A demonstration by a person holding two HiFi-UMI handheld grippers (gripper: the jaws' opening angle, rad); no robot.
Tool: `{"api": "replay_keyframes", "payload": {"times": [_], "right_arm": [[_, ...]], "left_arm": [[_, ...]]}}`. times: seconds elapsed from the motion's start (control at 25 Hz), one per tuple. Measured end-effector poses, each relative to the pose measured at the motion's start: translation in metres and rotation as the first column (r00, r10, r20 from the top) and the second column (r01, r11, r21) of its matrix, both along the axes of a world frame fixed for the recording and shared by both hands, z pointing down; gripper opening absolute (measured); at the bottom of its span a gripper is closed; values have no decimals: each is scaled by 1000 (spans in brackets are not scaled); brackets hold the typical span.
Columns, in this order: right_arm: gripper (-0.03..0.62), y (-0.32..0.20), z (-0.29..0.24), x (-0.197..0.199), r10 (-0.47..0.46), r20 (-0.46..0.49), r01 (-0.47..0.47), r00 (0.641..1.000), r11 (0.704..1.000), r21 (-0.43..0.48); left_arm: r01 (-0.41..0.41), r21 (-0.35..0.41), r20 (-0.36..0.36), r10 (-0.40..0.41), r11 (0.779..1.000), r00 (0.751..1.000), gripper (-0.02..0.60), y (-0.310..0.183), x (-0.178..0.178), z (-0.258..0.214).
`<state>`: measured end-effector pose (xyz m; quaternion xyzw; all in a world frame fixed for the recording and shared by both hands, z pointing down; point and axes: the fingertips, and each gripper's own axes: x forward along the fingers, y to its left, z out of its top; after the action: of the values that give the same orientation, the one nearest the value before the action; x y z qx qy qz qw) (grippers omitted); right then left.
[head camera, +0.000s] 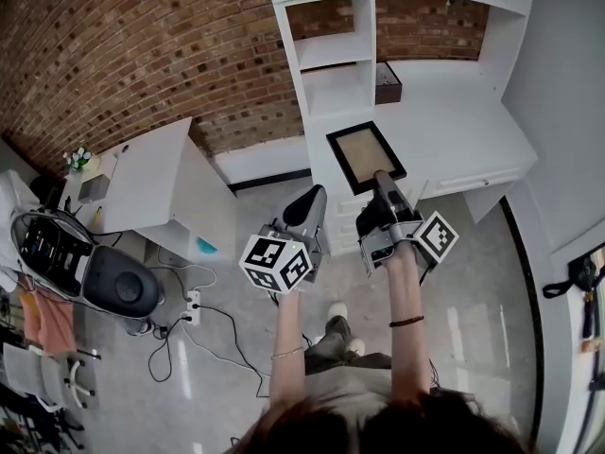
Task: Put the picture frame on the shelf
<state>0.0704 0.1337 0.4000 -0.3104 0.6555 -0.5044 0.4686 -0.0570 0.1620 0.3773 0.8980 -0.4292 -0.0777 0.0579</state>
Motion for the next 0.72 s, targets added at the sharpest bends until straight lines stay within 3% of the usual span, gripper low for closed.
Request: {"api": "replay_keyframes", "payload": {"times": [0.56,0.72], "right_arm": [[72,-79,16,-8,16,3,-16,1000,1000,-19],[72,-80,20,-8,19,5,-19,1000,1000,-16]], "left_arm": [[-23,-20,-10,23,1000,1000,11,-87,-9,12],[-35,-20,-14,35,999,999,11,-89,-6,19]]}}
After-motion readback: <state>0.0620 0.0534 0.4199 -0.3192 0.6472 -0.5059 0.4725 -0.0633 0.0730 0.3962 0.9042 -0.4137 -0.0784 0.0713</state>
